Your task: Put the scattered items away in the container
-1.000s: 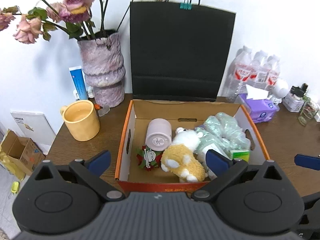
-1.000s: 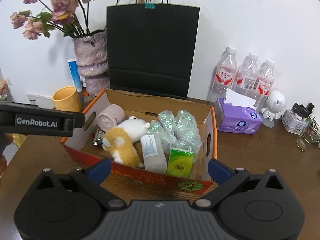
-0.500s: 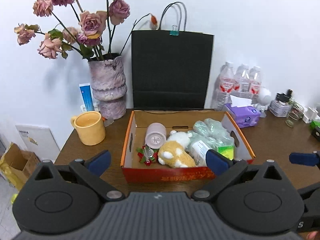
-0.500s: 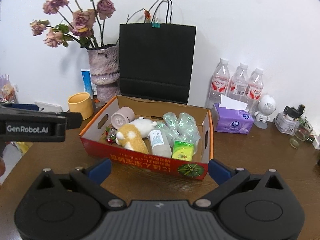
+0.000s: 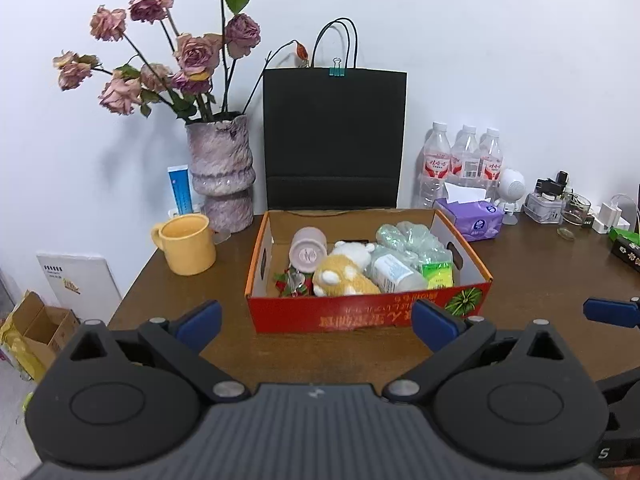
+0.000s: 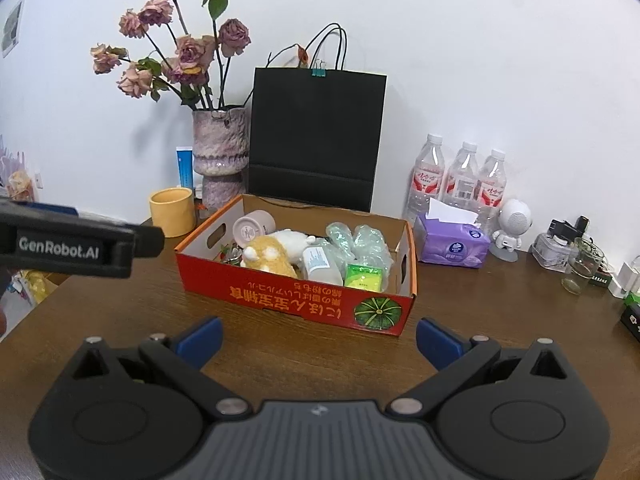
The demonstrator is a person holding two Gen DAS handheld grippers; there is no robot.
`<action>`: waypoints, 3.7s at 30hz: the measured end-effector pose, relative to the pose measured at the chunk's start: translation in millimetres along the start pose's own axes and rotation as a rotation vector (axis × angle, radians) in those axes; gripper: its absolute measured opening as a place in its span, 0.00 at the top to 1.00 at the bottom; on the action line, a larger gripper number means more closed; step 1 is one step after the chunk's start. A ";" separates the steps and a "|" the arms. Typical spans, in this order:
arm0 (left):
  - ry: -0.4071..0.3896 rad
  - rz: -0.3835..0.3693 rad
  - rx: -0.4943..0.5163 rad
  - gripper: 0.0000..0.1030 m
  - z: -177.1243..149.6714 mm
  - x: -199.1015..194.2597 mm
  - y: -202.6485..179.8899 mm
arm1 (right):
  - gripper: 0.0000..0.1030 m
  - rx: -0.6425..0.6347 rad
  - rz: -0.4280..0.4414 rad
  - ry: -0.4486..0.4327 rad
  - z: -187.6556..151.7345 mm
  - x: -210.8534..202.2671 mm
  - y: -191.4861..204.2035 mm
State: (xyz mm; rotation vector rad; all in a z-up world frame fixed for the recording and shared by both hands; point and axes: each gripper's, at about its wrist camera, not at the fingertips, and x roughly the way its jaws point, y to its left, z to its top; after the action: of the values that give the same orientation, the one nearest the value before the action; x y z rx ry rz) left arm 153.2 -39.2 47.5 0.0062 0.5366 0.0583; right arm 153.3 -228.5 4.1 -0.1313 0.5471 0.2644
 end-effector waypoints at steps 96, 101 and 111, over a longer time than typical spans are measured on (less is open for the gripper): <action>0.007 0.014 0.001 0.00 -57.5 -7.9 -0.8 | 0.00 0.120 -0.027 -0.017 -21.8 -15.1 2.5; 0.008 0.013 -0.004 0.00 -57.9 -7.0 0.6 | 0.00 0.116 -0.028 -0.016 -21.9 -13.8 3.3; 0.010 0.011 -0.005 0.00 -57.9 -6.6 0.7 | 0.00 0.114 -0.029 -0.015 -22.9 -13.5 3.5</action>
State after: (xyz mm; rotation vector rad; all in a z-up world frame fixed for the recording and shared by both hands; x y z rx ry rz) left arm 117.8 -39.4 1.1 0.0037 0.5459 0.0707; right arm 129.9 -232.5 -8.3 -0.0264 0.5439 0.2048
